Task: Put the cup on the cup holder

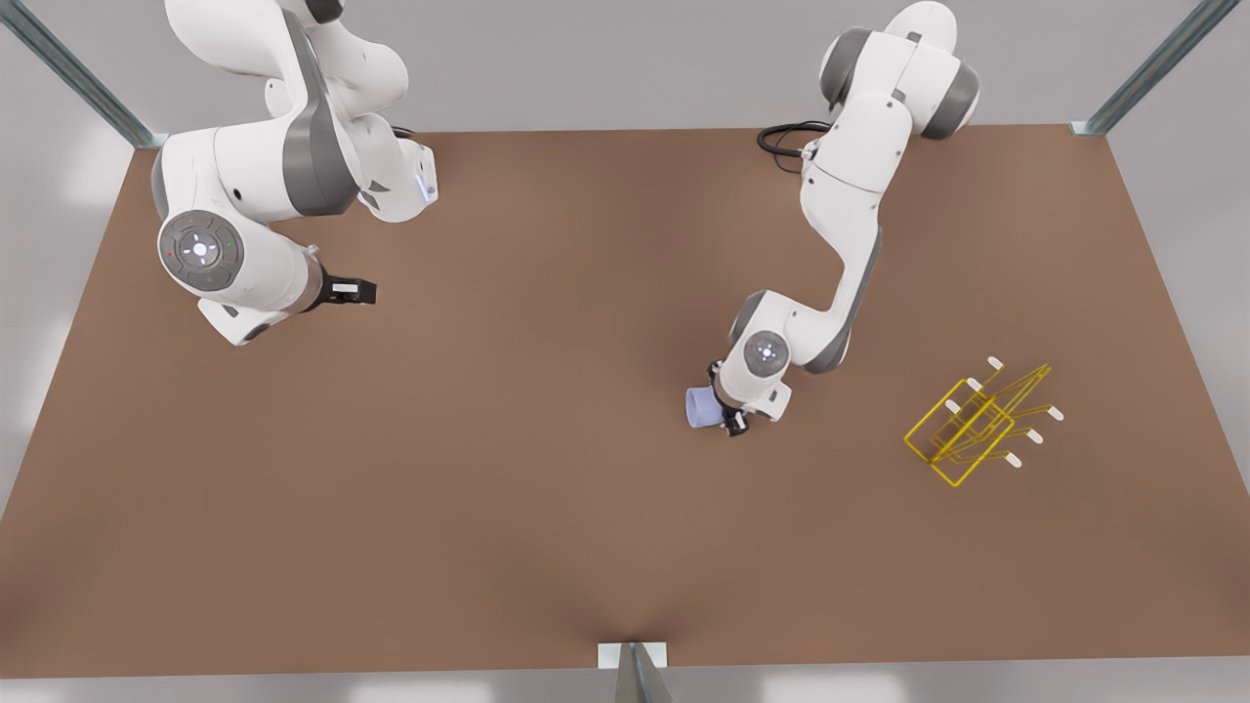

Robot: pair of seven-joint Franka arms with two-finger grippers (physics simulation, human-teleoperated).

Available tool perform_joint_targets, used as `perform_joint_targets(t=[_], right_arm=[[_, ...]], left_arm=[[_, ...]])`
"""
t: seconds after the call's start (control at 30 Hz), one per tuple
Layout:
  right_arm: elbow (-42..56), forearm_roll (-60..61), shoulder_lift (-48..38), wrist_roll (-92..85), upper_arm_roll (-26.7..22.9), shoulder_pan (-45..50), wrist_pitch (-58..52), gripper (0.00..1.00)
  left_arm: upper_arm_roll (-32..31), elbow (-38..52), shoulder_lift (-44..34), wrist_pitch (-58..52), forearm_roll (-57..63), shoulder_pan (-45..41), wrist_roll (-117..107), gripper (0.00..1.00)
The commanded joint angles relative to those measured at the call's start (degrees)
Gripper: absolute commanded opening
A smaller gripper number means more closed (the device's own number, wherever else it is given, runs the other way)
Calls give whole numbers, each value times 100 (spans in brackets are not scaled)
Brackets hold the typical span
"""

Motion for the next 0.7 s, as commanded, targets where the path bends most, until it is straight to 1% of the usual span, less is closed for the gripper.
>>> perform_joint_targets(t=[0.0, 0.07, 0.13, 0.17, 0.2, 0.23, 0.27, 0.3, 0.33, 0.37, 0.4, 0.43, 0.47, 0.53, 0.57, 0.67], right_arm=[[2, 12, -5, 19, -4, 1, -1, 100], [2, 21, -5, 19, -4, 1, -1, 100], [2, 21, -5, 19, -4, 1, -1, 100], [2, 21, -5, 19, -4, 1, -1, 100], [2, 21, -5, 10, -12, -7, -1, 100], [2, 39, -5, 1, -13, -7, 8, 100], [2, 47, -5, 10, -13, -7, 8, 100], [2, 48, 4, 10, -13, 1, 8, 100], [2, 48, 4, 19, -13, 1, 25, 100], [2, 48, 4, 36, -13, 1, 70, 100], [2, 48, 4, 36, -13, 1, 70, 100], [2, 56, 4, 36, -13, 1, 70, 100], [2, 56, 4, 28, -13, 1, 70, 100], [2, 56, 4, 10, -13, 1, 70, 100], [2, 56, 4, 10, -13, 1, 70, 100], [2, 56, 39, 45, -13, 1, 70, 100]], left_arm=[[2, 2, -60, -35, 52, 14, -185, 64], [10, 19, -43, -44, 35, 5, -150, 64], [133, 1194, -78, -1920, 26, 154, -212, 65], [634, 2241, -87, -3636, 341, 146, -185, 66], [669, 3032, -87, -4805, 1306, 181, -89, 66], [748, 3104, -60, -4974, 2107, 59, 34, 66], [2302, 2815, -43, -4931, 2521, -1126, 235, 66], [3951, 2367, 1, -4729, 2654, -2364, 841, 66], [4875, 2173, 115, -4632, 2671, -3050, 1280, 66], [5546, 1875, 352, -4439, 3030, -3606, 1467, 66], [5941, 1628, 729, -4316, 3408, -3957, 1493, 66], [6477, 1373, 1011, -4184, 3462, -4423, 1677, 66], [6856, 1127, 1222, -4035, 3480, -4766, 1774, 66], [7199, 942, 1706, -3709, 3471, -4943, 1774, 66], [7323, 644, 1873, -3498, 3471, -5110, 1774, 66], [7349, 301, 2172, -3472, 3445, -5400, 1678, 66]])
